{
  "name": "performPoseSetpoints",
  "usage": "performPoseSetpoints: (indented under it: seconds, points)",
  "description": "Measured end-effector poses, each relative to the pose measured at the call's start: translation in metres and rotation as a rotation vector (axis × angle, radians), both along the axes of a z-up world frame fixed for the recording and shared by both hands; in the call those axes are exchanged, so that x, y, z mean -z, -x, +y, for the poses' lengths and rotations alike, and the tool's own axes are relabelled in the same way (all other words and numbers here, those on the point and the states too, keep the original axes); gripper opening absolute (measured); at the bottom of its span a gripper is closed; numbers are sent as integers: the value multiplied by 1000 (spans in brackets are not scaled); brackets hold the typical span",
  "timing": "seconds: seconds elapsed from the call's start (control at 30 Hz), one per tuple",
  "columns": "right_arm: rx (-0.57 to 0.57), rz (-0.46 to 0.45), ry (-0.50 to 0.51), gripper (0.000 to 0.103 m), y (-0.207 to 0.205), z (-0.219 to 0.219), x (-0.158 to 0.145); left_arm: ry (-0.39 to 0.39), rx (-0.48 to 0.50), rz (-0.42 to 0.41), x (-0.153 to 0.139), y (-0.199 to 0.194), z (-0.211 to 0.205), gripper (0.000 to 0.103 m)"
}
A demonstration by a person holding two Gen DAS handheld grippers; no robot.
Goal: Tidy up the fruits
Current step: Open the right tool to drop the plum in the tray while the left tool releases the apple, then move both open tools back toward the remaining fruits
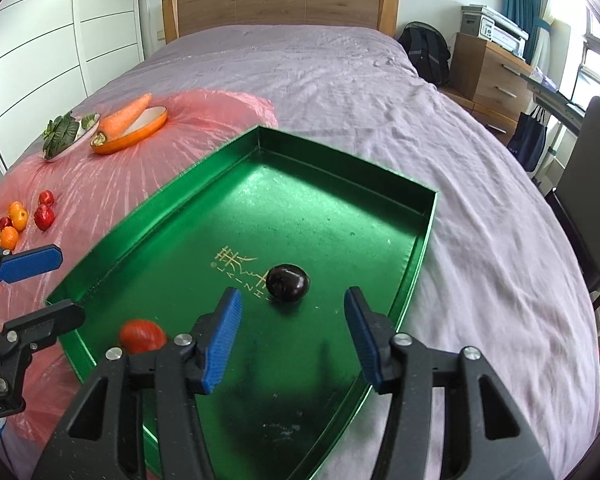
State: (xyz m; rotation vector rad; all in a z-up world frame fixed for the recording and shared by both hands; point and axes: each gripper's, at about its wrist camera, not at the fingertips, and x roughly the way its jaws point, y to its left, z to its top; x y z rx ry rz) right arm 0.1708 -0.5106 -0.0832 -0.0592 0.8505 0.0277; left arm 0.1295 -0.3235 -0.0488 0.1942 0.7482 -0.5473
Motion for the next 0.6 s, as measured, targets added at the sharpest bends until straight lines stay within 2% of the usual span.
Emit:
performPoseSetpoints:
  seconds: [0.27, 0.6]
  points:
    - [-6, -58, -23, 101, 26, 17, -35, 35, -38, -24, -25, 18, 30, 48]
    - [-43, -85, -68, 101, 56, 60, -58, 69, -90, -33, -39, 41, 78, 48]
